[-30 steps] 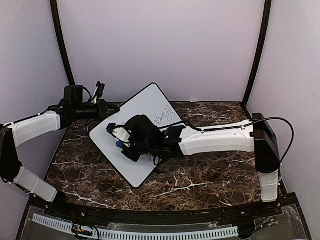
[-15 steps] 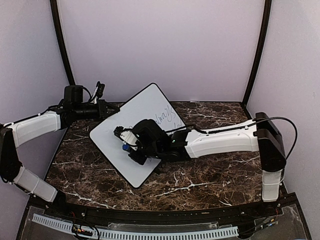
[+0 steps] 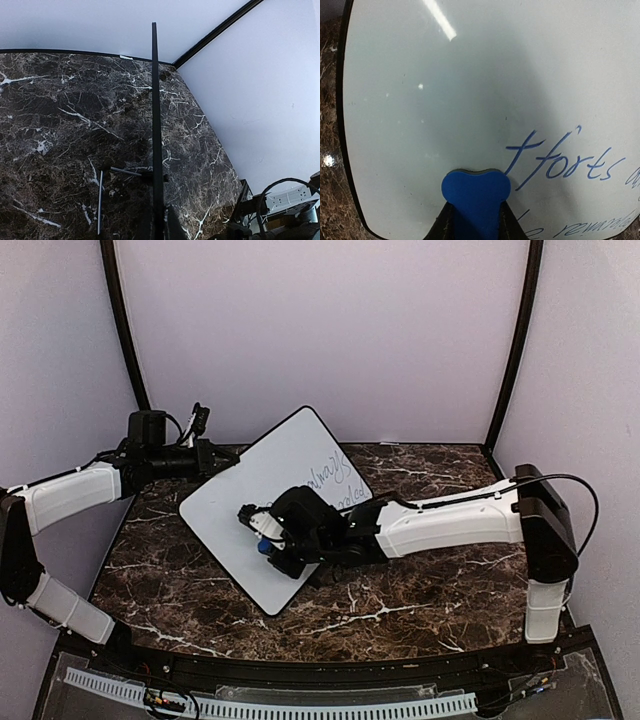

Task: Erase the whiteboard
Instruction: Erase the whiteboard at the center of the board.

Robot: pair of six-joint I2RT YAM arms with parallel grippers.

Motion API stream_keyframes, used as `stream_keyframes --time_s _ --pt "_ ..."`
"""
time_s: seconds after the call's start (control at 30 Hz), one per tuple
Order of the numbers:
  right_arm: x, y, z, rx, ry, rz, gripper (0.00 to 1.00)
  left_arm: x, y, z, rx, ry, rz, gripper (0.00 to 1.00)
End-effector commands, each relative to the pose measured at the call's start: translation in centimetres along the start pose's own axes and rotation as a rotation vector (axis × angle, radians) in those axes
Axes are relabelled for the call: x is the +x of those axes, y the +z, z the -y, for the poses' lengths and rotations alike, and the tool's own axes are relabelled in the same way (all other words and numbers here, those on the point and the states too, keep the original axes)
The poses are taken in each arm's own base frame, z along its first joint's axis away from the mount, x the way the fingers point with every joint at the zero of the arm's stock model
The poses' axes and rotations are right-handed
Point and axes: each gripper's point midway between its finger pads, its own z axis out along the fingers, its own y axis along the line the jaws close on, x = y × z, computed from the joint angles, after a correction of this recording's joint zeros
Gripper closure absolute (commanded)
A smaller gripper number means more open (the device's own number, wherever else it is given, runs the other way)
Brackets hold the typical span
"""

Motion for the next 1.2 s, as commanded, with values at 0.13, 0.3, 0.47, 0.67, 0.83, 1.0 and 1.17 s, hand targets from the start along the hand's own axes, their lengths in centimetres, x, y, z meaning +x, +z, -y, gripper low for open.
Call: stream_keyframes --time_s 0.13,0.3,0.47,0.67,0.83,1.0,1.17 --pt "-8.4 2.4 3.4 0.143 -0.031 0.132 0.79 -1.7 -1.1 3.0 0.073 0.081 0.058 1.00" --pt "-7.8 2.8 2.9 0.115 -0.039 0.115 0.79 -1.7 -1.1 3.0 0.070 0.083 0.059 1.00" --pt "-2.7 2.1 1.8 0.068 -0.009 0.040 0.79 -1.7 -1.0 3.0 0.071 0.080 0.057 1.00" --pt "2.0 0.5 1.2 0.040 0.036 -0.024 0.79 -1.6 -0.9 2.9 0.076 0.072 0.051 1.00" --pt "1.8 0.4 0.8 0.023 0.042 -0.016 0.79 -1.6 -0.9 2.8 0.075 0.073 0.053 1.00" --pt "-2.2 1.1 1.7 0.064 0.016 0.053 0.79 -1.6 -0.9 2.9 0.075 0.074 0.053 1.00" --pt "-7.5 1.9 4.1 0.159 -0.011 0.130 0.79 -1.7 -1.0 3.0 0.074 0.078 0.057 1.00"
